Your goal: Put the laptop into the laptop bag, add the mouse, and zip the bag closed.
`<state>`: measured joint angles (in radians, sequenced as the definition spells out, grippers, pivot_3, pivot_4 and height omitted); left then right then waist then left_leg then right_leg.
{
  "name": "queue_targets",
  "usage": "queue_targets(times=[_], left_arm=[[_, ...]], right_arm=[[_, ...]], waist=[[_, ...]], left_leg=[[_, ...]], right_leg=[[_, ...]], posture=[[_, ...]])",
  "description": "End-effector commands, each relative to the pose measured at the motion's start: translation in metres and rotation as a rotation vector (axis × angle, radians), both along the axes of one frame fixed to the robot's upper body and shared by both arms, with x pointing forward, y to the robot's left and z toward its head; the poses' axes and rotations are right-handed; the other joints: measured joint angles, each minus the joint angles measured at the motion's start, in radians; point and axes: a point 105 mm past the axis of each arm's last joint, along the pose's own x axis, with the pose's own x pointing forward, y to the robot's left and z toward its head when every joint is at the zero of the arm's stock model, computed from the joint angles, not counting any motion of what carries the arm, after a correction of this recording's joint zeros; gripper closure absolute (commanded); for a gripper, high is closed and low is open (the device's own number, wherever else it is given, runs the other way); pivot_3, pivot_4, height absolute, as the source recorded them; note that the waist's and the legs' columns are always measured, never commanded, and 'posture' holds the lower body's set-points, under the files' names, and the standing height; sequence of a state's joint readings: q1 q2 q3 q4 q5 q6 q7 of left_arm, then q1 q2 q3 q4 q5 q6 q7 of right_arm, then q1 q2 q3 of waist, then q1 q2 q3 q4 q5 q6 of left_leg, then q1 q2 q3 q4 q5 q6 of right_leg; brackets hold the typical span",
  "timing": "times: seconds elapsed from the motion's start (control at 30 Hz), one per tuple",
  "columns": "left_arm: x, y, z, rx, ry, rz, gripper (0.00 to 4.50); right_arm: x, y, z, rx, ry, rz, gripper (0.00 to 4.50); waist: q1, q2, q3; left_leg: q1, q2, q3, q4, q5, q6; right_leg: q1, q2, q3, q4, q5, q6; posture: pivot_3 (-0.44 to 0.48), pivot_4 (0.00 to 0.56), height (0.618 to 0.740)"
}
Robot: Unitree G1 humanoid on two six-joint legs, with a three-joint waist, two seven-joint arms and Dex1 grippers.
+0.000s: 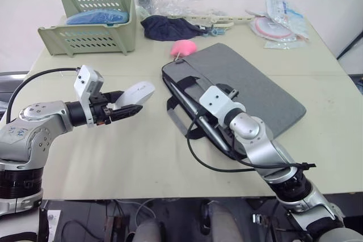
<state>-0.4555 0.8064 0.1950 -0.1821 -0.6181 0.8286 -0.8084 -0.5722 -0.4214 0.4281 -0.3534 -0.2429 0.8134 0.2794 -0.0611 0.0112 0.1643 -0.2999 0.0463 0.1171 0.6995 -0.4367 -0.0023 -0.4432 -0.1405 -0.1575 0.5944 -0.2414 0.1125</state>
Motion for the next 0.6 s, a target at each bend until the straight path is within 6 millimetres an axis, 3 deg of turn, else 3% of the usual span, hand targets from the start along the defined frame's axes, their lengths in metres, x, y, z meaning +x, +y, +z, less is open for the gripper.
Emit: queue_targets(times=[0.03,0.07,0.17,0.4,0.43,0.6], left_arm=[[-0.0011,-0.0026,0.0112,0.004,-0.047,-0.011,1.60],[-0.0012,-0.0030,0.0110,0.003,-0.047,-0.012,1.60],[-0.0014,-0.0041,0.0100,0.001,-0.045,-0.015,1.60],[-0.0016,-0.0060,0.0090,-0.002,-0.042,-0.020,1.60],[-0.0017,-0.0067,0.0086,-0.002,-0.041,-0.022,1.60],[-0.0019,-0.0078,0.0071,-0.004,-0.037,-0.024,1.60]], right_arm=[[-0.0035,0.0004,0.0277,0.030,-0.112,0.003,0.00],[-0.0035,0.0003,0.0279,0.031,-0.112,0.003,0.00],[-0.0035,-0.0004,0.0282,0.032,-0.114,0.000,0.88],[-0.0039,-0.0005,0.0283,0.027,-0.118,0.004,4.05],[-0.0040,-0.0006,0.0282,0.027,-0.118,0.004,4.25],[-0.0041,-0.0009,0.0280,0.027,-0.118,0.004,4.25]], waist=[[0.000,0.000,0.000],[-0.001,0.000,0.000],[-0.001,0.000,0.000],[0.000,0.000,0.000],[0.000,0.000,0.000],[0.000,0.000,0.000]], left_leg=[[0.000,0.000,0.000,0.000,0.000,0.000],[0.000,0.000,0.000,0.000,0.000,0.000],[0.000,0.000,0.000,0.000,0.000,0.000],[0.000,0.000,0.000,0.000,0.000,0.000],[0.000,0.000,0.000,0.000,0.000,0.000],[0.000,0.000,0.000,0.000,0.000,0.000]], right_leg=[[0.000,0.000,0.000,0.000,0.000,0.000],[0.000,0.000,0.000,0.000,0.000,0.000],[0.000,0.000,0.000,0.000,0.000,0.000],[0.000,0.000,0.000,0.000,0.000,0.000],[0.000,0.000,0.000,0.000,0.000,0.000],[0.000,0.000,0.000,0.000,0.000,0.000]], posture=[[0.000,0.150,0.740],[0.000,0.150,0.740],[0.000,0.150,0.740],[0.000,0.150,0.740],[0.000,0.150,0.740],[0.000,0.150,0.740]])
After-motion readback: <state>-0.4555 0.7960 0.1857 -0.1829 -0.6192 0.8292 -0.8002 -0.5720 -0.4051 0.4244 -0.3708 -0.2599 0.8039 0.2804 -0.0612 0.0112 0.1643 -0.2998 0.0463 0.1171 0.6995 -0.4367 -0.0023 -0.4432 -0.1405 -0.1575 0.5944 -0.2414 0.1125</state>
